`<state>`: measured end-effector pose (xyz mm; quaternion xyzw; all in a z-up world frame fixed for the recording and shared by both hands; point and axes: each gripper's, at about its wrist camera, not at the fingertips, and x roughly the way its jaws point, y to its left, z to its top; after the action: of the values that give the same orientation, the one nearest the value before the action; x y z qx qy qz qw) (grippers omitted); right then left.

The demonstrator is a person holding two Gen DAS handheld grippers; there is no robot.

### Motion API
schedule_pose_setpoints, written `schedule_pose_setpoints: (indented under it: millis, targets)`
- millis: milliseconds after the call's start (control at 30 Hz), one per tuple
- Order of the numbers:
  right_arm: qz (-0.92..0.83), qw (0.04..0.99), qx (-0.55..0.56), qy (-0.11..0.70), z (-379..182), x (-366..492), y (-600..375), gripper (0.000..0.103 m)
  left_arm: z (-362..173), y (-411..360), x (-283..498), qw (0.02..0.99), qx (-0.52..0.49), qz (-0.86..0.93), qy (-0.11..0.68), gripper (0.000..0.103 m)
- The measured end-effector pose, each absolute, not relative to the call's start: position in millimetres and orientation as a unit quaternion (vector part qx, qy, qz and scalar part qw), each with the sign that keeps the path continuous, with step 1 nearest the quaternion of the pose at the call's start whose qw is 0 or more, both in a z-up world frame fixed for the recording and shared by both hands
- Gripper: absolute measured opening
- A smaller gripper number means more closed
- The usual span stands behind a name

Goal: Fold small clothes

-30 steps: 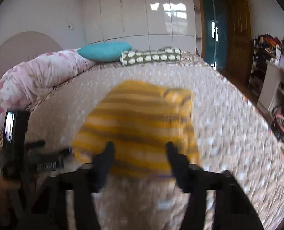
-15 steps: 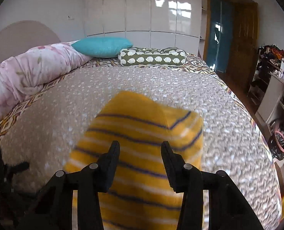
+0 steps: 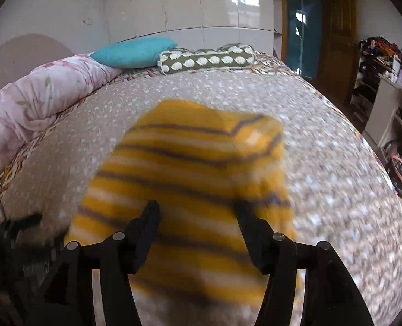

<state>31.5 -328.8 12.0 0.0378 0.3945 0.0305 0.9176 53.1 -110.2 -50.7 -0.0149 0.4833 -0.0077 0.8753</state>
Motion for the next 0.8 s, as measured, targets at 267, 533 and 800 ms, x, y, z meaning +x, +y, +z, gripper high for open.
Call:
schedule_pose_setpoints:
  millis: [267,533,800]
  targets:
    - [-0.002,0.912,0.079,0.402,-9,-24,-351,0.069,-45,-114,47,0.875,-0.015,0.006,0.483,0.103]
    - [-0.029,0.907,0.106,0.407,-16,-46,-364,0.07,-2,-138,-13,0.911,-0.015,0.006,0.412,0.103]
    - [-0.052,0.903,0.123,0.408,-17,-59,-373,0.071,34,-159,-44,0.929,-0.029,-0.036,0.367,0.103]
